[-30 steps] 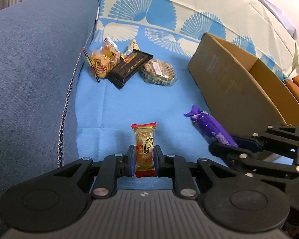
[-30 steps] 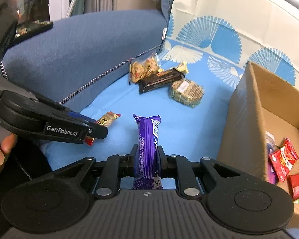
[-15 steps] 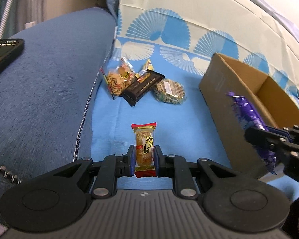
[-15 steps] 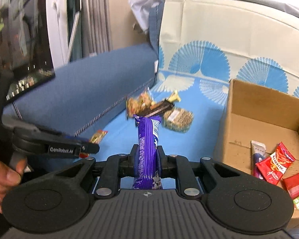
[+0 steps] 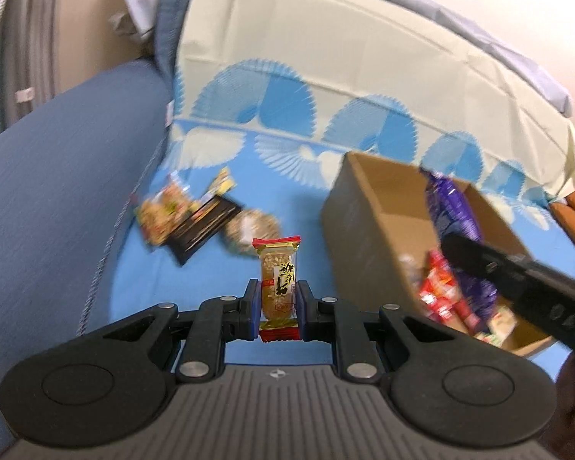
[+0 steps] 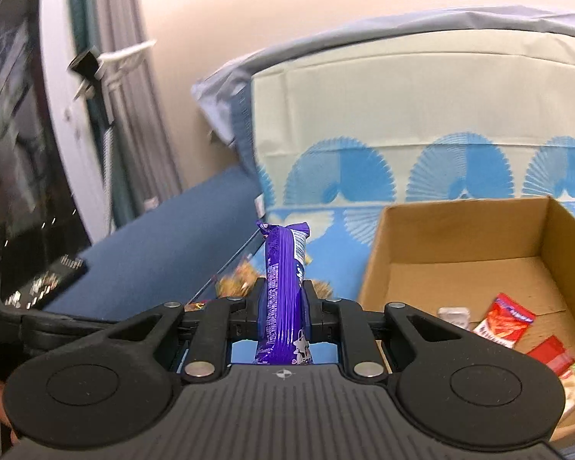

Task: Organize snacks
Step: 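Lift the purple bar and gold cake and carry both over the box, then open both grippers to drop the purple bar and cake into the box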

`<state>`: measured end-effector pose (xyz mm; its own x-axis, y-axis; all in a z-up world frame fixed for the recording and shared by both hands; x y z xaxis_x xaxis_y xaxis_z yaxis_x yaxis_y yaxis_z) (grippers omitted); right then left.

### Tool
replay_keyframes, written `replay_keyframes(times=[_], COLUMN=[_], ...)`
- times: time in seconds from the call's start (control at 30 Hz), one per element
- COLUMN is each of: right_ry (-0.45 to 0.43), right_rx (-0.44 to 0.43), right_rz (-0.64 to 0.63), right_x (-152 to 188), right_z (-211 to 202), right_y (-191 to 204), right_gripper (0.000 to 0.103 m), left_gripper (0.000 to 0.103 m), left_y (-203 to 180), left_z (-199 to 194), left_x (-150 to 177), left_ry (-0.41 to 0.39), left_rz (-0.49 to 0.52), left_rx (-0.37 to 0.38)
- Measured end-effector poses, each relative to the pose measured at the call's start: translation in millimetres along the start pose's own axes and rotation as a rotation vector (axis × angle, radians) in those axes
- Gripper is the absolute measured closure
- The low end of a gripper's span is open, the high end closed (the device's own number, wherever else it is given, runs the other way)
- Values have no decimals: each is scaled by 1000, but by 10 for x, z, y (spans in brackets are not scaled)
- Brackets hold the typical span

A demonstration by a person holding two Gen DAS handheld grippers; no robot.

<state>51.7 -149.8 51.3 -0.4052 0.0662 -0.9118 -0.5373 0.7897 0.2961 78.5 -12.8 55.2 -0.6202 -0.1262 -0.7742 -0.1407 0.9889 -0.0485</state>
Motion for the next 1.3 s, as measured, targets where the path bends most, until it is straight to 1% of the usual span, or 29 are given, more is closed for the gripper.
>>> replay_keyframes(times=[0.27,0.7,0.97,1.3], right_ry=[-35,-106,-146,-157], right_rx=[119,319,377,388], right_rz=[99,240,275,288], right_x=[-98,-115,-101,-103], right_z=[-119,-323,-450,-495], right_y=[-364,-906,-1068,-1100], right_gripper=[85,85,85,85], left_gripper=[83,83,83,83], left_y=[-451,-960,-1154,-1331], left_z=[-13,17,12,-9], left_x=[-228,-462,-542,-593], left_ry=[-22,-50,-61,-72], left_rz=[5,20,35,54], left_rx=[69,139,167,192])
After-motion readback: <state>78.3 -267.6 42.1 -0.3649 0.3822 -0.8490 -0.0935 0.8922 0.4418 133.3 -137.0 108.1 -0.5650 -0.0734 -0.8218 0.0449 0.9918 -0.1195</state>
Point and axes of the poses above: each gripper's, at about its wrist camera, not at the fingertips, and z roughly the way its jaws point, y to its left, x to its underside, the point moved 4 cm from there along z, roughly the way its jaws point, and after that the axes turned 10 degrees about -x, right-handed, at the moved point
